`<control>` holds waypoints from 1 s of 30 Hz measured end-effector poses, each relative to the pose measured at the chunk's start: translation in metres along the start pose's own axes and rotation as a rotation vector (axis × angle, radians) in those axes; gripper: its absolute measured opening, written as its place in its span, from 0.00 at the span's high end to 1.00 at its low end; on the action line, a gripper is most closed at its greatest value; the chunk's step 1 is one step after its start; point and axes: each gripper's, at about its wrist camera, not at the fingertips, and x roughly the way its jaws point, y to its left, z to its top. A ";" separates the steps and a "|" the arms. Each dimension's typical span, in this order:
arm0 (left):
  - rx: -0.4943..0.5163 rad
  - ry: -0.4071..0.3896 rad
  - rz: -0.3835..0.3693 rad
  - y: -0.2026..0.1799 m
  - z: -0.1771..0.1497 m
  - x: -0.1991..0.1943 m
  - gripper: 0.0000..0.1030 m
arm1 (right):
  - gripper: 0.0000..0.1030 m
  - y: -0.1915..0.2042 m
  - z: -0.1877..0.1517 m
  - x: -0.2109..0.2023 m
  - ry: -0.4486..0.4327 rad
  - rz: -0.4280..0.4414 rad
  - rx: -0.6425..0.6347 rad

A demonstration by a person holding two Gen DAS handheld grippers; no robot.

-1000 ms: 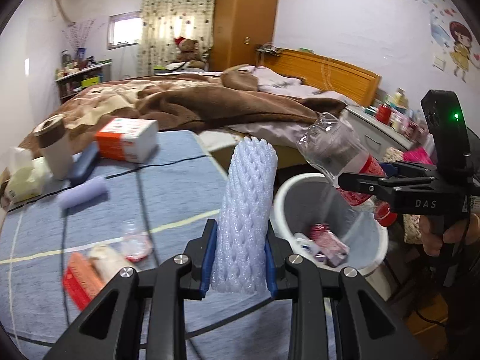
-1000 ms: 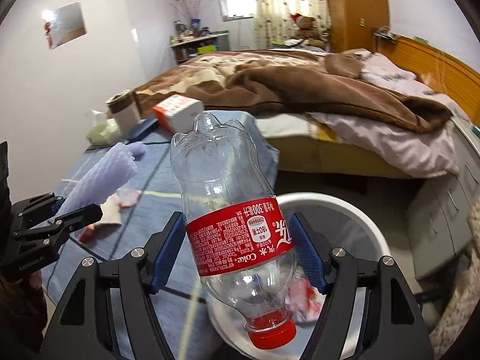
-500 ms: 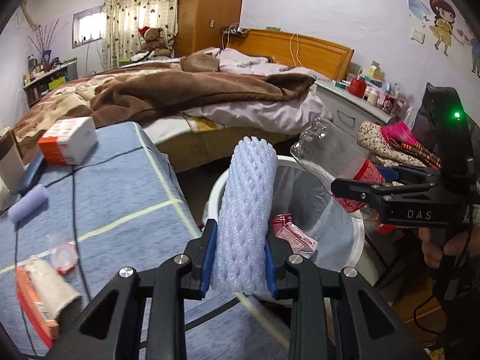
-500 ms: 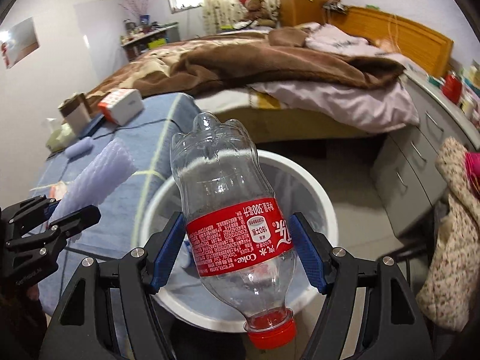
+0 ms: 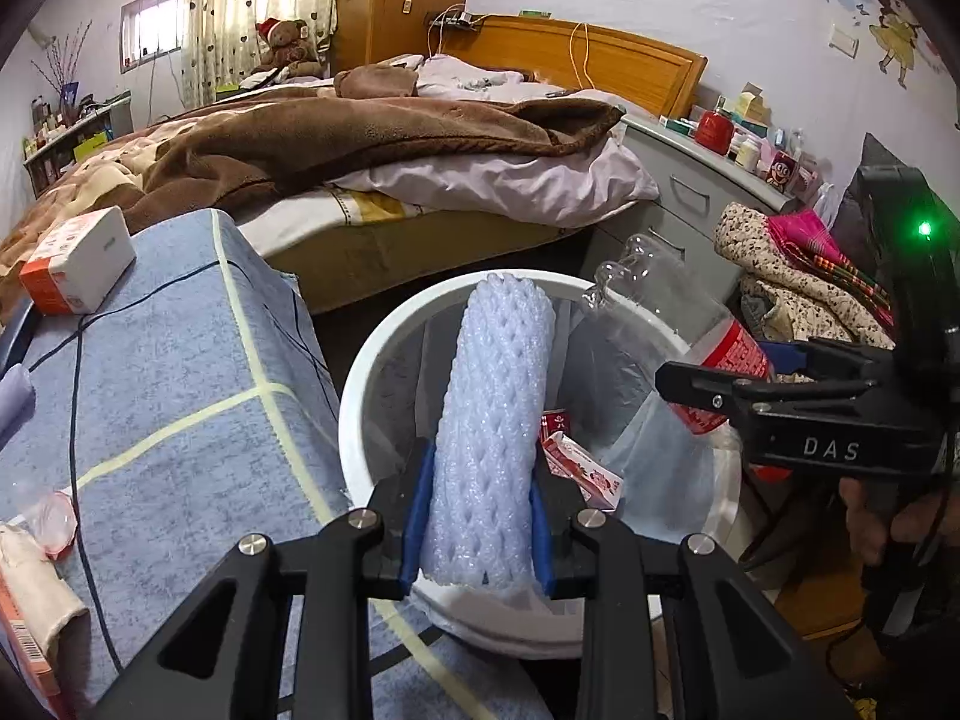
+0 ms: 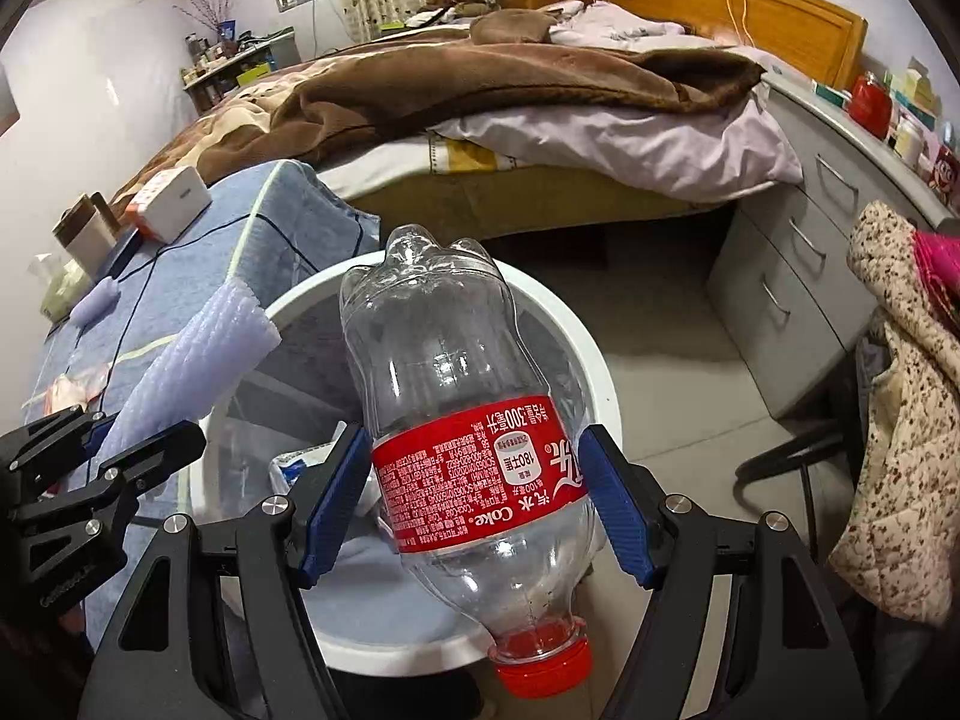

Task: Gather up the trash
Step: 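Carry both items over the wastebasket and open both tools to drop them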

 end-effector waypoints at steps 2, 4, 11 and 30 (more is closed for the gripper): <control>0.002 -0.002 0.002 0.000 0.000 0.001 0.70 | 0.29 0.000 -0.001 0.003 0.008 0.003 0.002; -0.012 0.008 0.012 0.003 0.000 0.005 0.63 | 0.29 0.000 -0.002 0.006 0.012 -0.003 0.002; -0.009 -0.010 0.005 0.003 0.001 0.004 0.40 | 0.28 0.000 -0.002 0.012 0.038 -0.011 0.005; -0.050 -0.069 0.011 0.016 0.002 -0.019 0.36 | 0.28 0.002 0.002 0.010 0.042 0.064 0.074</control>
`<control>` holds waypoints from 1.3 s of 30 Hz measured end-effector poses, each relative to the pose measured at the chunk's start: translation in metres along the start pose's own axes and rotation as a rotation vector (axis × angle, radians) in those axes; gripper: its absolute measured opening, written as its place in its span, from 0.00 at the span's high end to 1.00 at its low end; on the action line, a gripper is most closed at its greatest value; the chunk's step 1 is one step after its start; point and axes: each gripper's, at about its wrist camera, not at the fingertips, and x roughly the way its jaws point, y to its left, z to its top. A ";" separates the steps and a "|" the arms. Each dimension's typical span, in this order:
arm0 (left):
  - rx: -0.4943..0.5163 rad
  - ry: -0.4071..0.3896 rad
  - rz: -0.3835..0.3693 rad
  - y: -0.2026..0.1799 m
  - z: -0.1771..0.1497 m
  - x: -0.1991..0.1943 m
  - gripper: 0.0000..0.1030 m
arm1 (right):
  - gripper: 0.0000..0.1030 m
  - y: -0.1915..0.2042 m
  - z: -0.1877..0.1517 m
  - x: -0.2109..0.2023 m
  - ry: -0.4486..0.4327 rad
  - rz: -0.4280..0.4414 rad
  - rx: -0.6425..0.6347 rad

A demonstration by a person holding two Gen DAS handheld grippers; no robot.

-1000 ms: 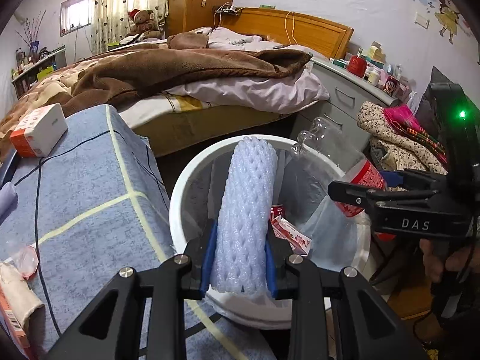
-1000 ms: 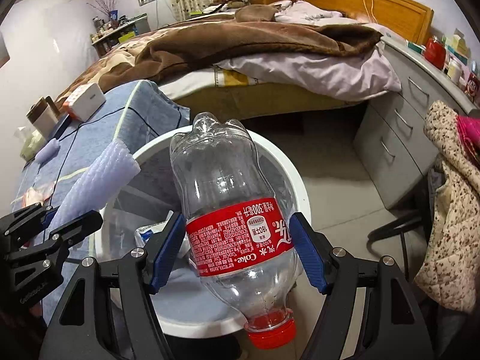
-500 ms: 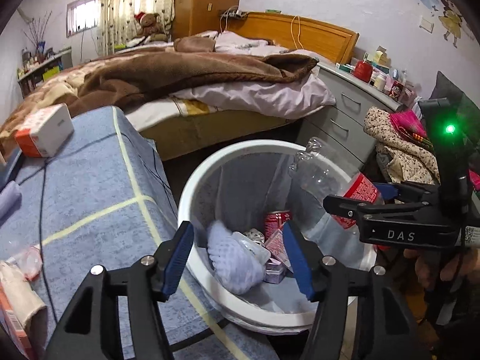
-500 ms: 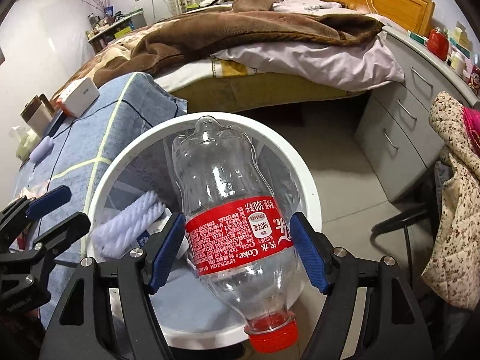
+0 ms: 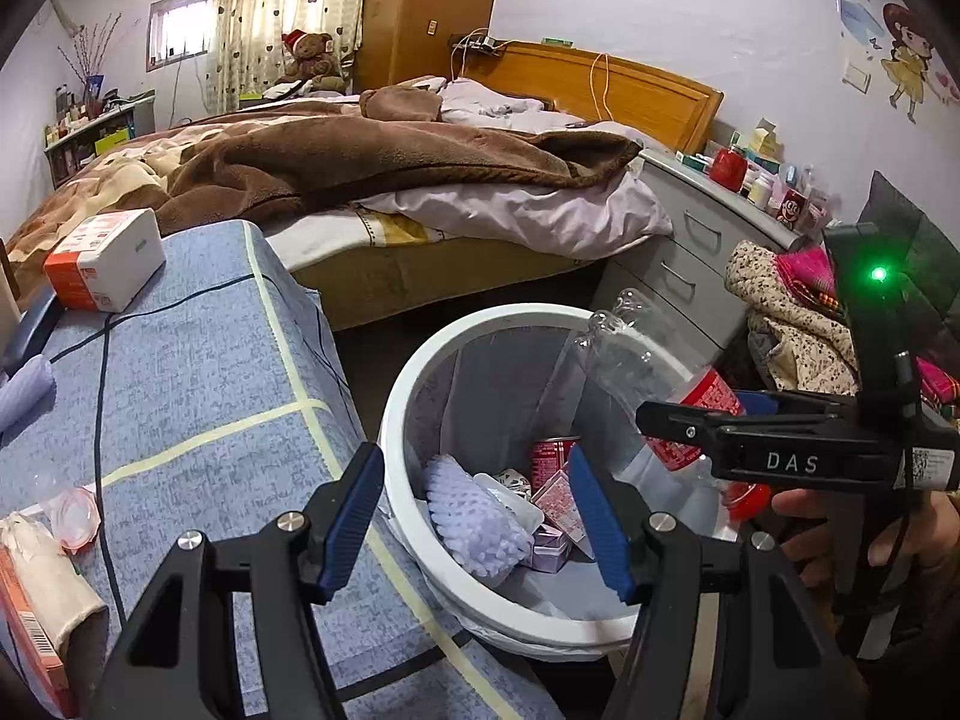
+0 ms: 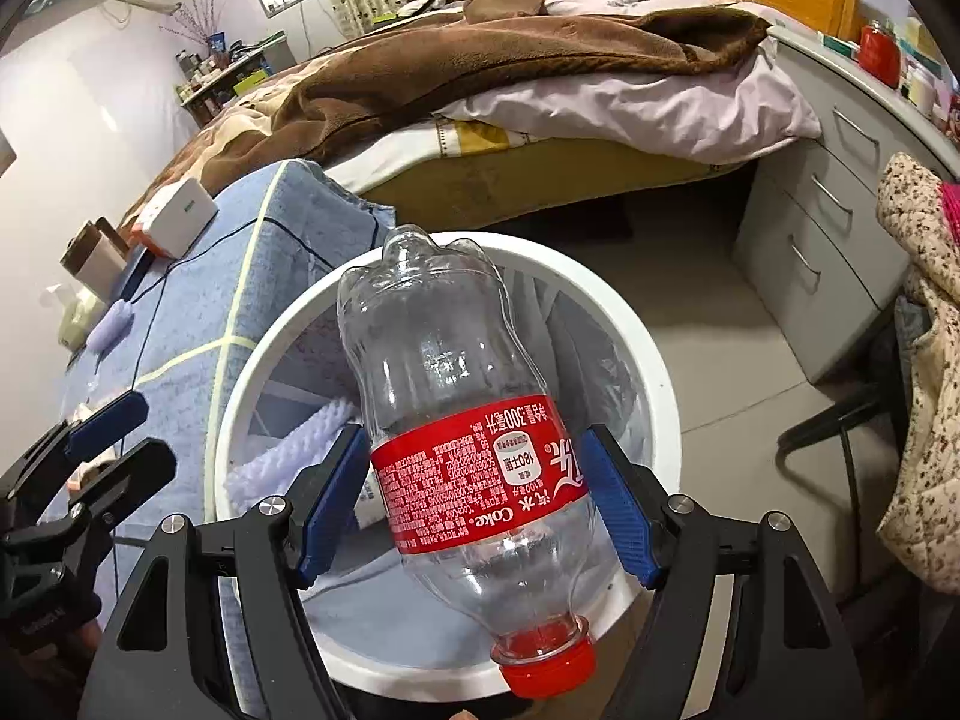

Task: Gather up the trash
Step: 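Carry both items over the wastebasket and open both tools to drop them, then move both open tools back toward the remaining trash on the bed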

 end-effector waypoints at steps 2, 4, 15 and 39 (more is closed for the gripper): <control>0.000 -0.005 -0.002 0.000 0.000 -0.002 0.36 | 0.28 0.003 0.001 -0.002 -0.006 0.001 -0.019; -0.001 -0.011 0.001 0.002 0.000 -0.005 0.36 | 0.28 0.005 0.003 -0.003 0.004 0.015 -0.020; -0.033 -0.055 0.036 0.022 -0.002 -0.033 0.36 | 0.28 0.024 0.004 -0.022 -0.066 0.009 -0.043; -0.271 -0.153 0.287 0.149 -0.058 -0.127 0.32 | 0.28 0.138 -0.004 -0.013 -0.162 0.198 -0.230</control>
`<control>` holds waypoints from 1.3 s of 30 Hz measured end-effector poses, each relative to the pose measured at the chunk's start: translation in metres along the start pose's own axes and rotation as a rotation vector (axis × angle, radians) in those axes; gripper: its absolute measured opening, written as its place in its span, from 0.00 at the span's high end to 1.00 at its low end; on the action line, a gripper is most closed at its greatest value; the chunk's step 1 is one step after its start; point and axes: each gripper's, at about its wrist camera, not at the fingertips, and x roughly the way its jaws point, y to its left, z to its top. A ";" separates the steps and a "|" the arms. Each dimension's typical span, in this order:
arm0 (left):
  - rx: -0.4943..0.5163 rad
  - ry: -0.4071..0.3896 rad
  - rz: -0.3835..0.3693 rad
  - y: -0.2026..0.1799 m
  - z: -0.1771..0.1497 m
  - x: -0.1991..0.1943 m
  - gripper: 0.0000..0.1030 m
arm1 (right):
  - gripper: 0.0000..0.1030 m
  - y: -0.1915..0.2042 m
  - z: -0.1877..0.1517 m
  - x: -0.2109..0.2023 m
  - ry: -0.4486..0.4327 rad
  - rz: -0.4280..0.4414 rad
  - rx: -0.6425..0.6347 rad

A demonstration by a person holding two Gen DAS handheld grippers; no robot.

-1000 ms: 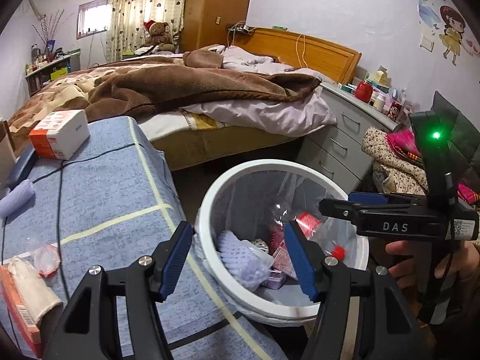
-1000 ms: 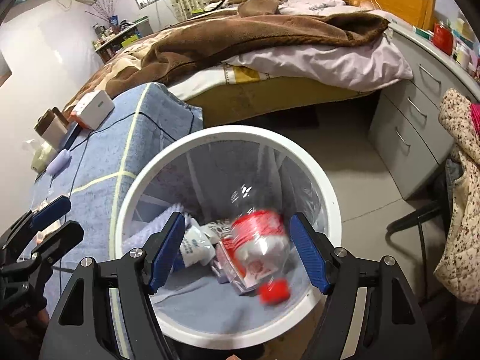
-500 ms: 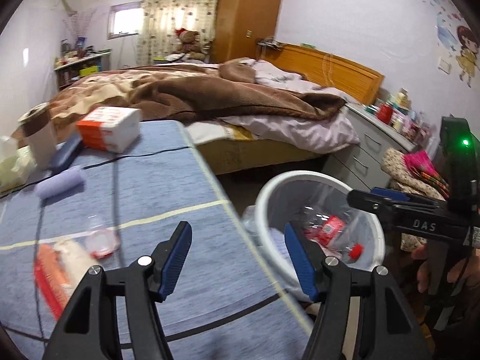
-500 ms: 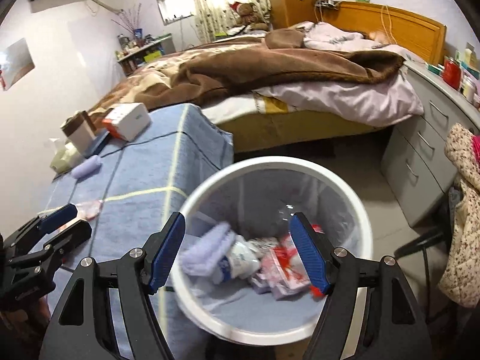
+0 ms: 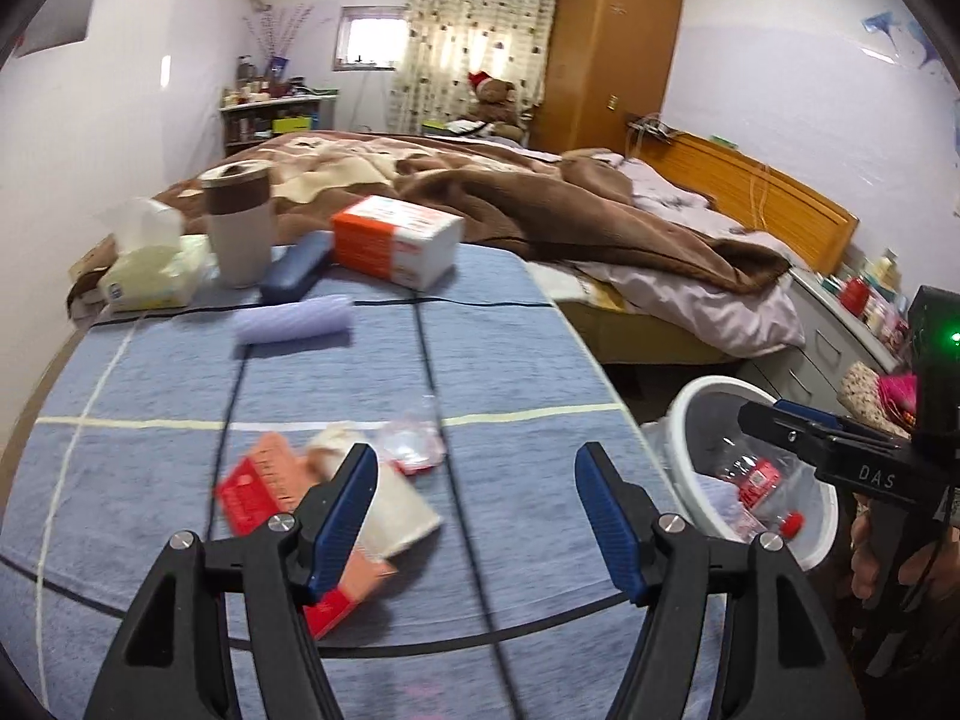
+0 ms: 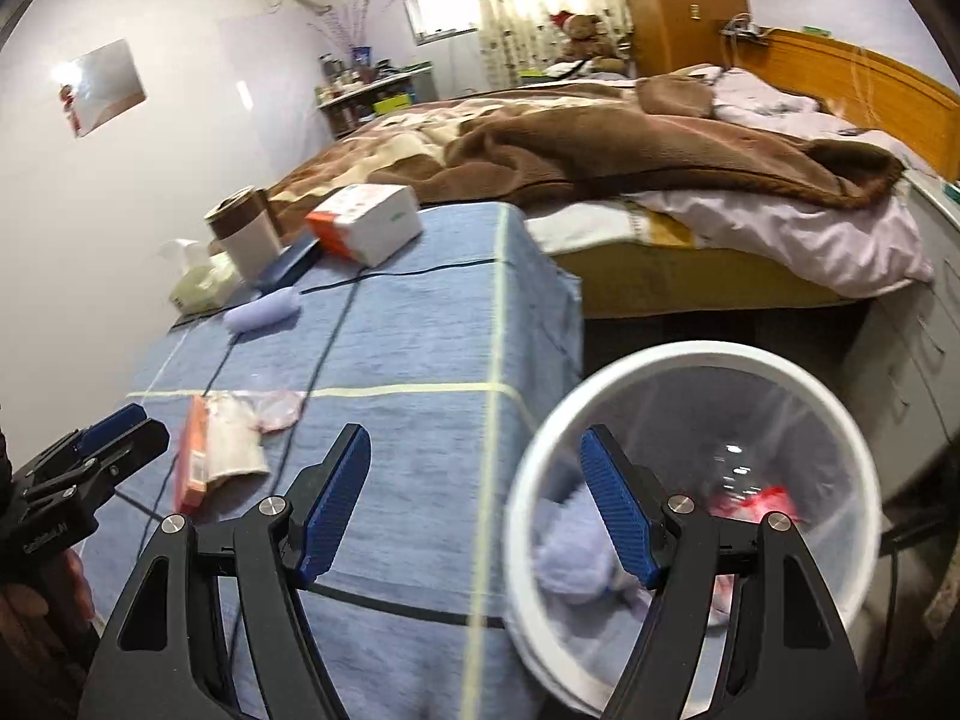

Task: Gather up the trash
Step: 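Move both open tools back toward the remaining trash on the bed, then grasp the red Cilostazol Tablets box with the left tool while the right tool grasps the clear plastic cup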

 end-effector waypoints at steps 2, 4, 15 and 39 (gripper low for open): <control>-0.019 -0.002 0.033 0.013 -0.002 -0.003 0.32 | 0.28 0.010 0.001 0.008 0.011 0.021 -0.019; -0.039 -0.003 0.059 0.025 -0.005 -0.005 0.32 | 0.28 0.019 0.001 0.012 0.016 0.042 -0.037; -0.142 0.062 0.118 0.075 -0.027 0.004 0.29 | 0.28 0.065 0.008 0.047 0.052 0.131 -0.120; -0.242 0.166 0.079 0.094 -0.035 0.051 0.25 | 0.49 0.118 0.013 0.110 0.153 0.236 -0.225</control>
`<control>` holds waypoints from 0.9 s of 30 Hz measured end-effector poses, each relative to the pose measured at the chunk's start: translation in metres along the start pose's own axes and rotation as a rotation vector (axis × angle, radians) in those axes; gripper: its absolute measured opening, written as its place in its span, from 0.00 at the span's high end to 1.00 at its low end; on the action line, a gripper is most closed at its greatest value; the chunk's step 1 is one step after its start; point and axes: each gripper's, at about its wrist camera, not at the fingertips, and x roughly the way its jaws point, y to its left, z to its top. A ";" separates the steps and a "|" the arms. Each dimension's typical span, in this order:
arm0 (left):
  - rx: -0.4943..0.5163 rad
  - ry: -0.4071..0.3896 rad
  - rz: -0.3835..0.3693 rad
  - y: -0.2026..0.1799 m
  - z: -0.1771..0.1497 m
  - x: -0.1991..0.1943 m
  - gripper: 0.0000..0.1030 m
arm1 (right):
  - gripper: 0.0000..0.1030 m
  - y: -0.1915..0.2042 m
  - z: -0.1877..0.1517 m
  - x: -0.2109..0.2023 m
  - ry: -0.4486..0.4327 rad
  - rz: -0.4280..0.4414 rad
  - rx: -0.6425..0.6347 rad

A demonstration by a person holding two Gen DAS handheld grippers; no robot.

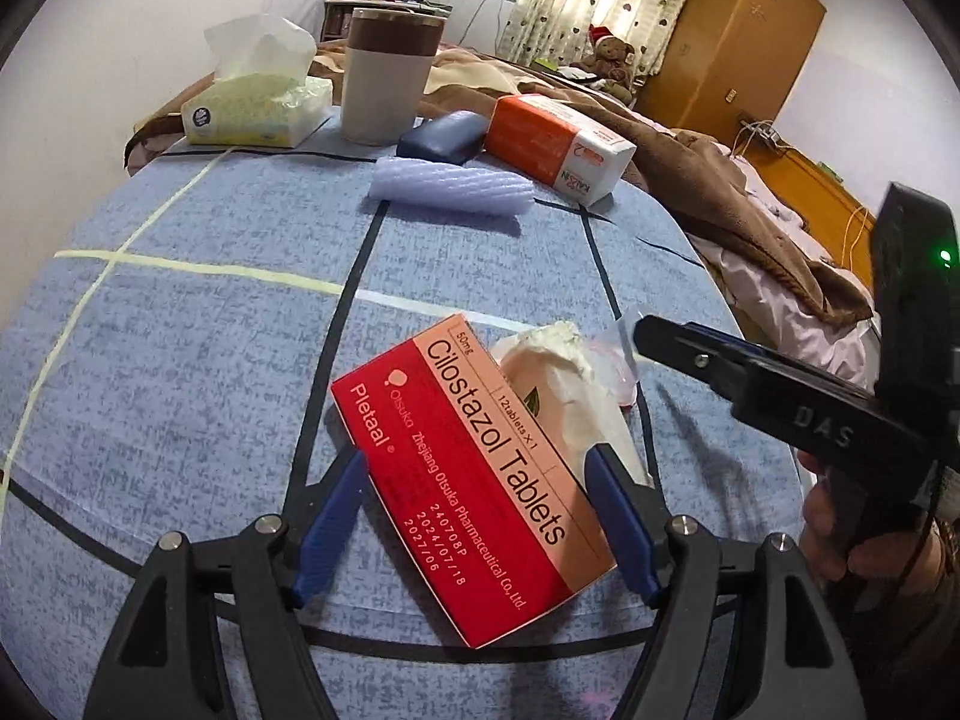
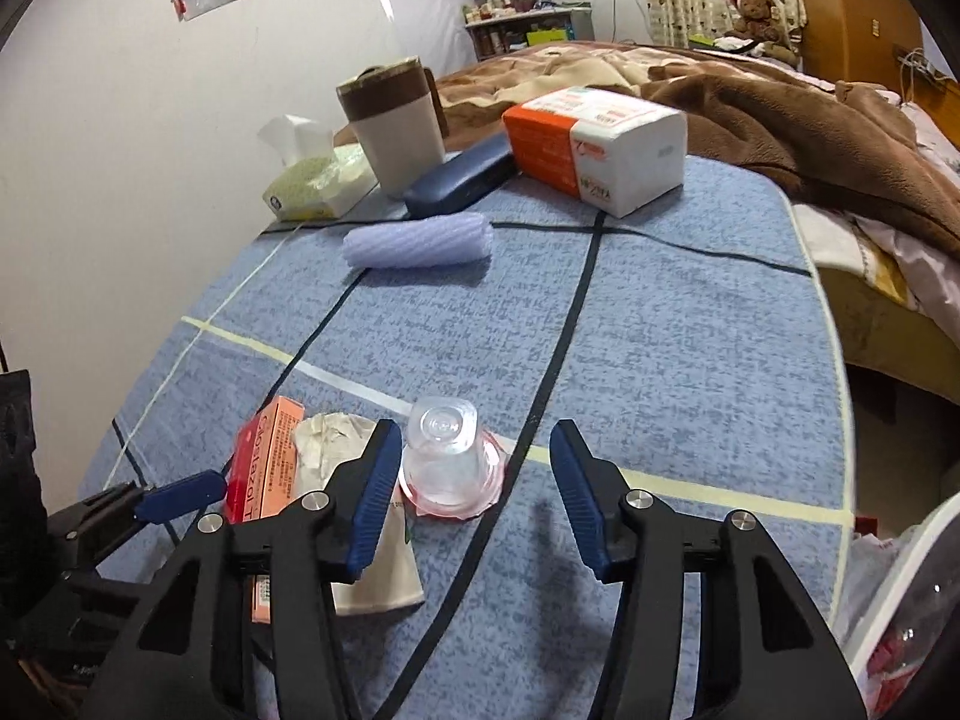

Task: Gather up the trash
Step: 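Grasp the red Cilostazol Tablets box with the left tool while the right tool grasps the clear plastic cup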

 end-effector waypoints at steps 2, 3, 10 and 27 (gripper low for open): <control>0.011 0.018 0.016 0.002 0.000 0.003 0.25 | 0.52 0.002 -0.001 0.004 0.013 -0.005 -0.012; 0.019 0.030 0.031 0.003 0.000 0.005 0.25 | 0.54 0.002 -0.001 0.006 0.016 -0.011 -0.016; 0.046 0.055 0.085 0.014 -0.006 0.007 0.25 | 0.70 0.002 -0.001 0.010 0.017 -0.028 -0.023; 0.063 0.010 0.258 0.034 -0.001 0.012 0.25 | 0.70 -0.001 -0.002 0.014 -0.019 -0.051 -0.058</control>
